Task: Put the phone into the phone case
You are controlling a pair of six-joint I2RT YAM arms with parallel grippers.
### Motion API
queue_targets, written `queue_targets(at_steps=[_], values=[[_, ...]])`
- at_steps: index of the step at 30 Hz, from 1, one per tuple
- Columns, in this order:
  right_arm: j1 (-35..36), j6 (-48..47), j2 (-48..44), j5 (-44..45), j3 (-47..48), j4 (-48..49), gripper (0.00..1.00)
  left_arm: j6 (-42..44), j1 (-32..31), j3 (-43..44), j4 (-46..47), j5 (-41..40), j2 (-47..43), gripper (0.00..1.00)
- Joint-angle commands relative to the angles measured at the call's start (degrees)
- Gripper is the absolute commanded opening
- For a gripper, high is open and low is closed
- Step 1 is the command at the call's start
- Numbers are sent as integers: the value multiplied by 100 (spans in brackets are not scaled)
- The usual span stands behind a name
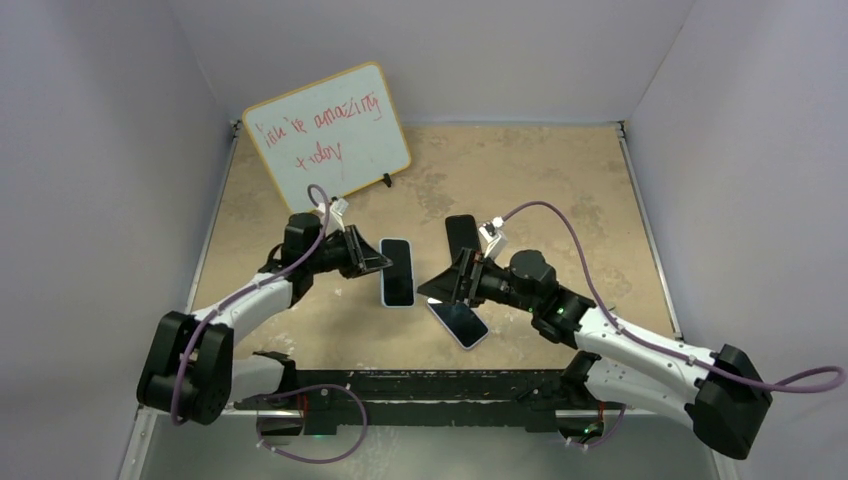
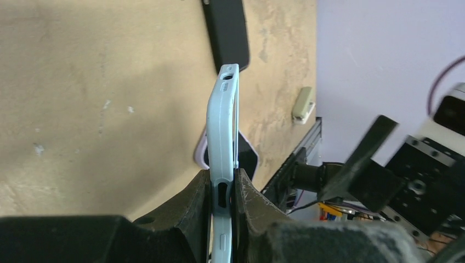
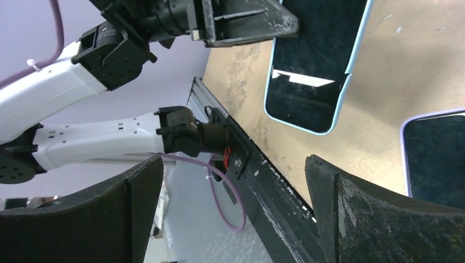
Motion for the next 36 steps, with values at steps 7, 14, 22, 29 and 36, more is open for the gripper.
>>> queue_targets(at_steps=[7,14,22,29,36], values=[[0,-537,-606,788,-5,-1154,99,374,30,-98,958,32,1036,0],[-5,-383,-639,955,-22,-1562,99,753,30,30,308,-277,1400,3],[0,-345,-918,1313,81,-1915,99,1140,30,227,-534,-784,1234,28],[0,-328,-1141,1581,265,-2350,99,1567,30,711,-1974,-1353,394,59],[0,-402,-1184,2368,775,-3331,99,1883,22,1204,-2813,-1330,-615,78]])
